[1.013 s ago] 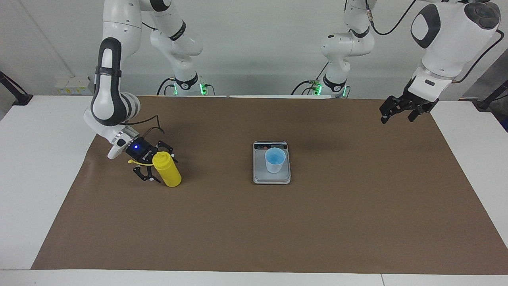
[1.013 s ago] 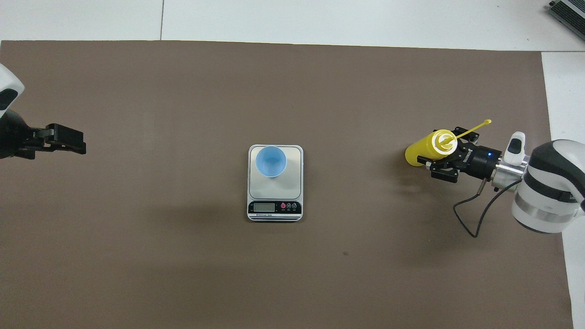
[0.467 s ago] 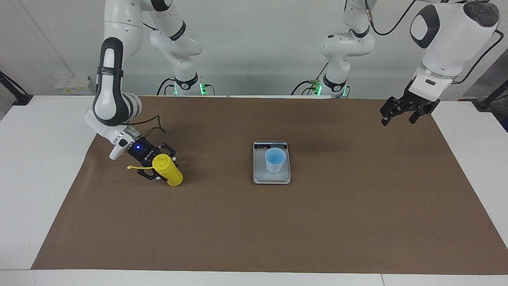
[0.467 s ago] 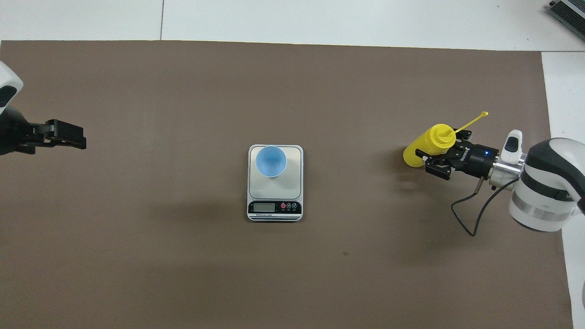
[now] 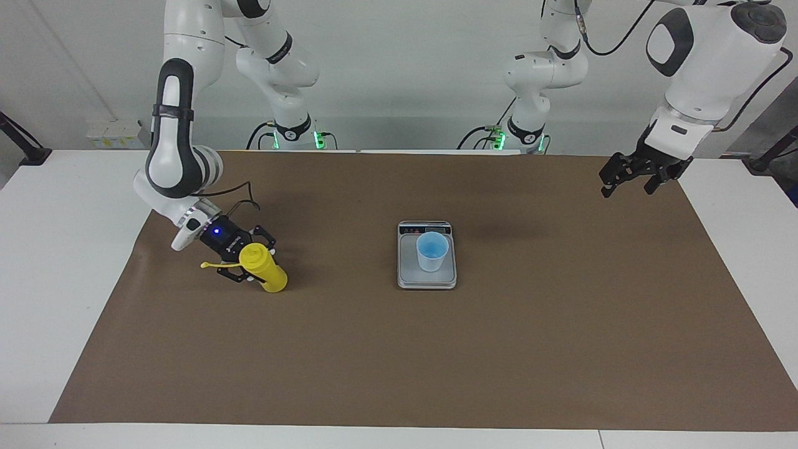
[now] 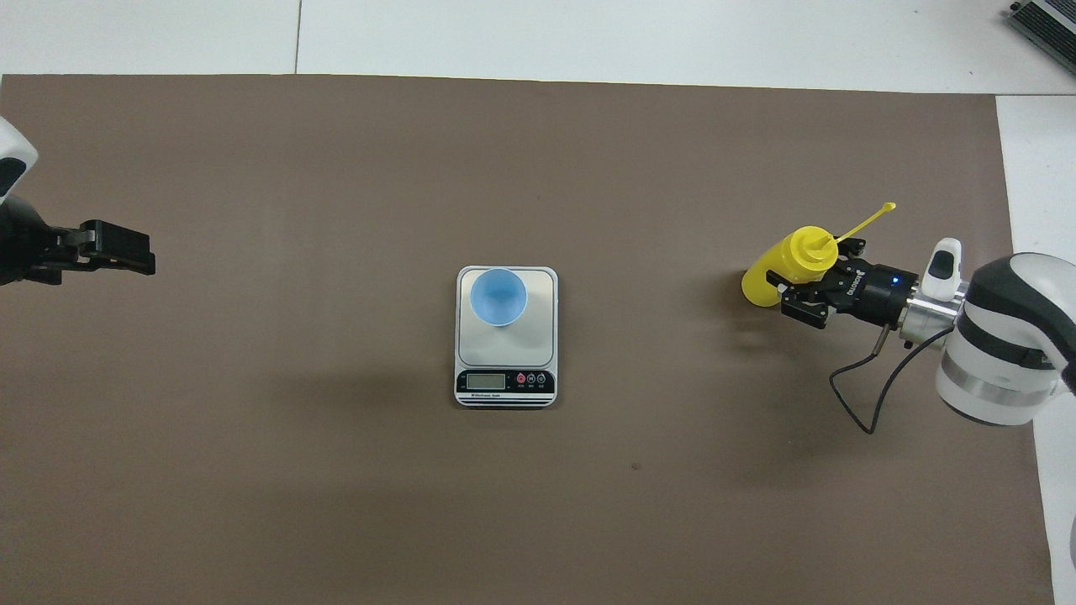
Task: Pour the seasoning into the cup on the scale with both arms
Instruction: 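Lift the bottle with the right gripper over the cup, then tilt the bottle nozzle down into the cup with the right gripper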
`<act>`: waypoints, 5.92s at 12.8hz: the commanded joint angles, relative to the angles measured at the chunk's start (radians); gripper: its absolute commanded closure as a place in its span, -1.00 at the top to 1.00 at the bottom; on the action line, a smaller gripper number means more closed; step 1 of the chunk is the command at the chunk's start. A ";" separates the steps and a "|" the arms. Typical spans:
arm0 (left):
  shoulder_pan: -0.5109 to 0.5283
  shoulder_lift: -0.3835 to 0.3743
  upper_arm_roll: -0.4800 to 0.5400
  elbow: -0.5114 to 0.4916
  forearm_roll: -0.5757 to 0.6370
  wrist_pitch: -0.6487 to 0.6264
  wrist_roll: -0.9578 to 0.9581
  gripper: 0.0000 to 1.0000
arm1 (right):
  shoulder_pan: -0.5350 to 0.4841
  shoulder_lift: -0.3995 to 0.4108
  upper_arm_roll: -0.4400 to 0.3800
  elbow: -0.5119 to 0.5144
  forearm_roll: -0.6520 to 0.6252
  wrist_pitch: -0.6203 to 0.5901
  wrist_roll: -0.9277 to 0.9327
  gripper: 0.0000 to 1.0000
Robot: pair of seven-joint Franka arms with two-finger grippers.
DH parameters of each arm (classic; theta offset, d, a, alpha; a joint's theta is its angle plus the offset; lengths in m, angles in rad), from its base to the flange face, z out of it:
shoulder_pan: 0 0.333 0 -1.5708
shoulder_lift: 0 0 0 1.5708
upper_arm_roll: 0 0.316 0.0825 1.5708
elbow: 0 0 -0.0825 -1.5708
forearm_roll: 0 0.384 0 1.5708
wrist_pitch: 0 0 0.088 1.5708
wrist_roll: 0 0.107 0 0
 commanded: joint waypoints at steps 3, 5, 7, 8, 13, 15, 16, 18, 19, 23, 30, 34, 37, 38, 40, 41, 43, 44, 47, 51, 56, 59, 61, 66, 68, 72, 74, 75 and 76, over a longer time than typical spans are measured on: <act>0.007 -0.024 -0.003 -0.030 0.016 0.005 -0.002 1.00 | 0.049 -0.049 0.005 0.016 0.007 0.056 0.095 -1.00; 0.007 -0.024 -0.003 -0.030 0.016 0.005 -0.002 1.00 | 0.070 -0.064 0.003 0.030 -0.048 0.073 0.156 -1.00; 0.007 -0.024 -0.003 -0.030 0.016 0.005 -0.002 1.00 | 0.075 -0.075 0.005 0.070 -0.172 0.073 0.260 -1.00; 0.007 -0.024 -0.003 -0.030 0.016 0.005 -0.002 1.00 | 0.081 -0.080 0.006 0.085 -0.221 0.073 0.305 -1.00; 0.007 -0.024 -0.003 -0.030 0.016 0.005 -0.002 1.00 | 0.138 -0.106 0.002 0.130 -0.388 0.076 0.471 -1.00; 0.007 -0.024 -0.003 -0.030 0.016 0.005 -0.002 1.00 | 0.144 -0.107 0.009 0.162 -0.483 0.076 0.552 -1.00; 0.007 -0.024 -0.003 -0.030 0.016 0.005 -0.002 1.00 | 0.159 -0.107 0.009 0.179 -0.520 0.076 0.595 -1.00; 0.007 -0.024 -0.003 -0.030 0.016 0.005 -0.002 1.00 | 0.205 -0.107 0.009 0.210 -0.600 0.079 0.700 -1.00; 0.007 -0.024 -0.003 -0.030 0.016 0.005 -0.002 1.00 | 0.231 -0.107 0.009 0.223 -0.667 0.105 0.762 -1.00; 0.007 -0.024 -0.003 -0.030 0.016 0.005 -0.002 1.00 | 0.343 -0.115 0.009 0.233 -0.887 0.159 0.949 -1.00; 0.007 -0.024 -0.003 -0.030 0.016 0.005 -0.002 1.00 | 0.492 -0.115 0.009 0.273 -1.362 0.144 1.262 -1.00; 0.007 -0.024 -0.003 -0.030 0.016 0.005 -0.002 1.00 | 0.561 -0.109 0.009 0.280 -1.571 0.124 1.331 -1.00; 0.007 -0.024 -0.003 -0.030 0.016 0.005 -0.002 1.00 | 0.589 -0.103 0.011 0.282 -1.668 0.114 1.359 -1.00; 0.007 -0.024 -0.003 -0.030 0.016 0.005 -0.002 1.00 | 0.590 -0.097 0.011 0.282 -1.701 0.116 1.373 -1.00; 0.007 -0.024 -0.003 -0.030 0.016 0.005 -0.002 1.00 | 0.645 -0.081 0.009 0.290 -1.789 0.114 1.411 -1.00; 0.007 -0.024 -0.003 -0.030 0.016 0.005 -0.002 1.00 | 0.649 -0.074 0.011 0.290 -1.829 0.114 1.442 -1.00; 0.007 -0.024 -0.003 -0.030 0.016 0.005 -0.002 1.00 | 0.670 -0.069 0.011 0.290 -1.902 0.116 1.469 -1.00; 0.007 -0.024 -0.003 -0.030 0.016 0.005 -0.002 1.00 | 0.679 -0.064 0.011 0.290 -1.933 0.116 1.498 -1.00; 0.007 -0.024 -0.003 -0.030 0.016 0.005 -0.002 1.00 | 0.724 -0.055 0.011 0.276 -2.038 0.110 1.610 -1.00; 0.007 -0.024 -0.003 -0.030 0.016 0.005 -0.002 1.00 | 0.744 -0.038 0.014 0.273 -2.191 0.107 1.684 -1.00; 0.007 -0.024 -0.003 -0.030 0.016 0.005 -0.002 1.00 | 0.842 0.014 0.014 0.273 -2.433 -0.002 1.891 -1.00; 0.007 -0.024 -0.003 -0.030 0.016 0.005 -0.002 1.00 | 0.879 0.022 0.014 0.270 -2.582 -0.065 1.966 -1.00; 0.007 -0.024 -0.003 -0.030 0.016 0.005 -0.002 1.00 | 0.903 0.032 0.016 0.253 -2.675 -0.105 2.051 -1.00; 0.007 -0.024 -0.003 -0.030 0.016 0.005 -0.002 1.00 | 0.916 0.051 0.016 0.242 -2.762 -0.155 2.123 -1.00; 0.007 -0.024 -0.003 -0.030 0.016 0.005 -0.002 1.00 | 0.914 0.052 0.014 0.242 -2.785 -0.163 2.135 -1.00; 0.007 -0.024 -0.003 -0.030 0.016 0.005 0.000 1.00 | 0.946 0.071 0.014 0.233 -2.828 -0.225 2.183 -1.00; 0.007 -0.024 -0.003 -0.030 0.016 0.005 -0.002 1.00 | 0.946 0.066 0.016 0.211 -2.851 -0.234 2.184 -1.00; 0.007 -0.024 -0.003 -0.030 0.016 0.005 -0.002 1.00 | 0.945 0.065 0.016 0.204 -2.854 -0.226 2.193 -1.00; 0.007 -0.024 -0.003 -0.030 0.016 0.005 -0.002 1.00 | 0.946 0.062 0.016 0.193 -2.858 -0.226 2.200 -1.00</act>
